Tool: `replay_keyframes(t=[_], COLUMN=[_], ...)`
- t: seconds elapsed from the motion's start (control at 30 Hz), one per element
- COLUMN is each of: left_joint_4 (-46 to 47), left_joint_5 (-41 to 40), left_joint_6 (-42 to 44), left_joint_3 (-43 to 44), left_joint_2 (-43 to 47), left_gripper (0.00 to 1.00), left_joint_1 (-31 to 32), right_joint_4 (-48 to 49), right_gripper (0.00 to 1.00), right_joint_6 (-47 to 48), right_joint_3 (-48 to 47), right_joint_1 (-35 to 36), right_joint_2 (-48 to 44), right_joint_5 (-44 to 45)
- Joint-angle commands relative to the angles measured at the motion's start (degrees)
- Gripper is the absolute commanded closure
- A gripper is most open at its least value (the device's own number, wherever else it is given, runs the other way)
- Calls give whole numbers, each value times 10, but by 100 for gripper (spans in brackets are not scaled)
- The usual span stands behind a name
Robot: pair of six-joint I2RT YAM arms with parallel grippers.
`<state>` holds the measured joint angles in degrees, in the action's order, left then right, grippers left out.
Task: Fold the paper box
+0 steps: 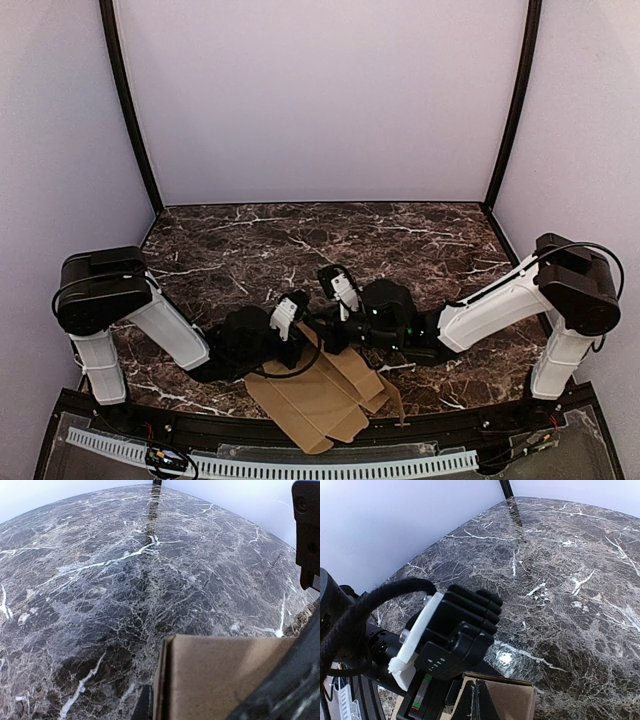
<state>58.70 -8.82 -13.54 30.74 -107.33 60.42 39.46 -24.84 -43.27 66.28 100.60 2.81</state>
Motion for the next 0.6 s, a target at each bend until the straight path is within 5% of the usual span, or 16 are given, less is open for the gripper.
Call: replay_keyframes(t=[0.0, 0.3, 0.57], left_joint_4=[28, 11, 3], left_joint_5=[-3, -12, -23], left_joint_6=[-28, -37, -38], left_joint_3=[0, 4, 0], left_joint_2=[3, 14, 28], left_gripper=[99, 78, 76], left_joint_1=[-2, -2, -2], right_joint_4=[-61, -71, -73], right_gripper=[100, 100, 100], right_joint_6=[-13, -16, -15], right_joint_3=[21, 24, 25], right_joint_1=[11, 13, 16], right_joint_2=[11, 9, 7], right_joint_5=[-3, 6, 14])
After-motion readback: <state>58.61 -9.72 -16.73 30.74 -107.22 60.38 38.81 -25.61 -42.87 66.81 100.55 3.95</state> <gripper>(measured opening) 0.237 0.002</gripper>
